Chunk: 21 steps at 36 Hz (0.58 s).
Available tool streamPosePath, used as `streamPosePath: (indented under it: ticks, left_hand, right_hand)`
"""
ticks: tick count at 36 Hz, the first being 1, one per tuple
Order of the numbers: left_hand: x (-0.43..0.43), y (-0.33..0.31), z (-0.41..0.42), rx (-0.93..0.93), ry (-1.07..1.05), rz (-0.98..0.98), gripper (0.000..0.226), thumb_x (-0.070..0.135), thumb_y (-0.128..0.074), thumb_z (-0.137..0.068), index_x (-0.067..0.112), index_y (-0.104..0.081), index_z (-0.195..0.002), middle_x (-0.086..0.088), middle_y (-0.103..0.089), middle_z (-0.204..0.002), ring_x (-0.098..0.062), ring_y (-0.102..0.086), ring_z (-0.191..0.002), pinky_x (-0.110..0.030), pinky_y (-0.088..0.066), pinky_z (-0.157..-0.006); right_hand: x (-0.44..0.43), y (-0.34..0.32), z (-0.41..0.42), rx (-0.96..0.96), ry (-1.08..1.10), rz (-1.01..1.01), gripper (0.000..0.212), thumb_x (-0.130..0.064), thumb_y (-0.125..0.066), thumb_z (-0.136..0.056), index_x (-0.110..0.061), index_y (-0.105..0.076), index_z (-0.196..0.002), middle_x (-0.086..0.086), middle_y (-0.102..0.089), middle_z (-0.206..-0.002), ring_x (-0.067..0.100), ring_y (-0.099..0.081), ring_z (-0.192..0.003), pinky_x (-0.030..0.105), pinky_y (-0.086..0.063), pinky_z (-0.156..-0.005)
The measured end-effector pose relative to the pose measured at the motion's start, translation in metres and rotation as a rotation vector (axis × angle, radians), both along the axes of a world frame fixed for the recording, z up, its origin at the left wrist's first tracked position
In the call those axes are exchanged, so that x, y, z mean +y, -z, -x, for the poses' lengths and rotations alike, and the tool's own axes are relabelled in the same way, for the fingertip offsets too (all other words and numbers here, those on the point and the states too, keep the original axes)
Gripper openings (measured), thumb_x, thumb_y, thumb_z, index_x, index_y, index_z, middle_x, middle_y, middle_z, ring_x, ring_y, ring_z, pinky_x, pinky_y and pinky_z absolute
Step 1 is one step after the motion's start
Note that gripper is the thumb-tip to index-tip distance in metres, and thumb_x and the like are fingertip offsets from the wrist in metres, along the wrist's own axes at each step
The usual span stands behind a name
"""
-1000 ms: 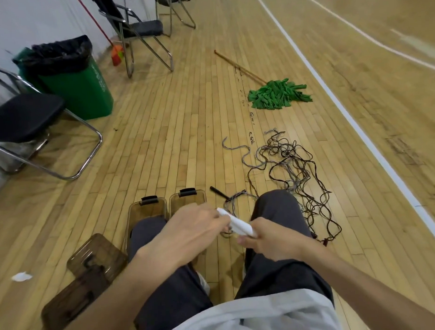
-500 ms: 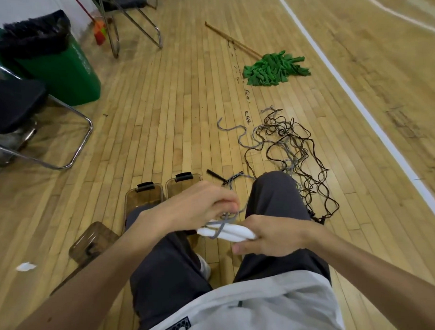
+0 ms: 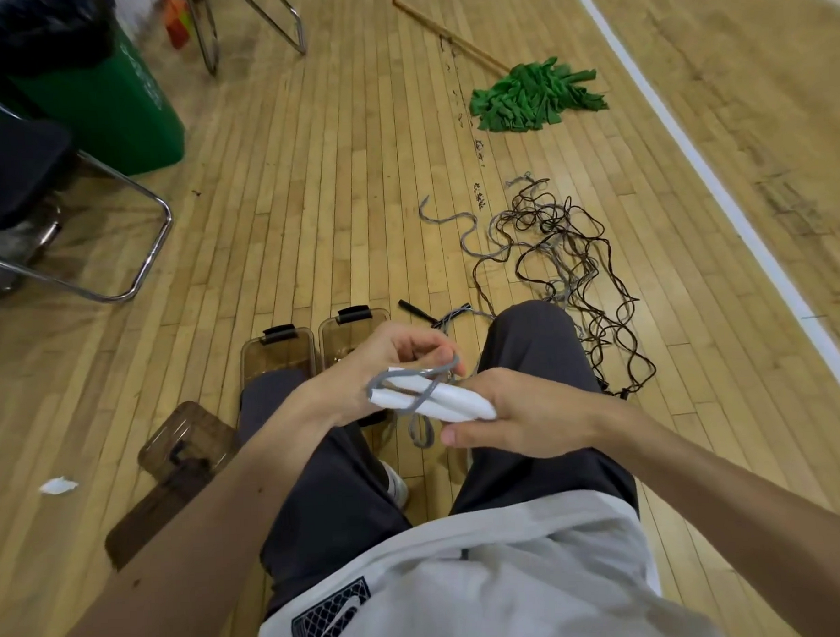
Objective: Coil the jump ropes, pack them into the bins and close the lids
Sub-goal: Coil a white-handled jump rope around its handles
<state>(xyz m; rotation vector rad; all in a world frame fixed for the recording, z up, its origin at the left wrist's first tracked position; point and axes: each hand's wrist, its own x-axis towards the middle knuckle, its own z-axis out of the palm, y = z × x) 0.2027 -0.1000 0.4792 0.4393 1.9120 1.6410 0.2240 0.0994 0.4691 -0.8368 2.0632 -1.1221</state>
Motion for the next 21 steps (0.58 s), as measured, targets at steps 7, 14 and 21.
streamPosePath:
  ticks: [7,14,21]
  left_hand:
    - [-0.003,0.013,-0.017,0.027,-0.205,0.050,0.045,-0.005,-0.059,-0.095,0.034,-0.076,-0.079,0.012,-0.071,-0.087,-0.004,-0.065,-0.081,-0.026,-0.053,-0.065]
    - [0.005,0.019,-0.030,-0.060,-0.397,0.042,0.049,-0.008,-0.049,-0.098,0.029,-0.076,-0.080,0.008,-0.073,-0.082,-0.017,-0.065,-0.082,-0.028,-0.054,-0.069]
    - [0.006,0.026,-0.037,0.068,-0.385,0.163,0.038,0.008,-0.042,-0.106,0.028,-0.074,-0.099,-0.008,-0.054,-0.064,-0.020,-0.045,-0.060,-0.035,-0.041,-0.060]
  right_hand:
    - [-0.005,0.008,-0.006,-0.059,0.109,0.079,0.022,-0.026,-0.061,-0.101,-0.022,-0.057,-0.079,-0.002,-0.046,-0.064,0.015,-0.040,-0.056,0.034,-0.034,-0.054]
    - [-0.009,0.006,-0.008,-0.175,0.160,0.190,0.046,-0.019,-0.059,-0.102,-0.058,-0.066,-0.077,0.002,-0.044,-0.062,0.014,-0.037,-0.052,0.025,-0.032,-0.049]
    - [-0.003,0.020,-0.009,-0.393,0.259,0.252,0.026,-0.022,-0.058,-0.102,0.004,-0.061,-0.102,0.007,-0.030,-0.066,0.011,-0.027,-0.049,0.020,-0.027,-0.044]
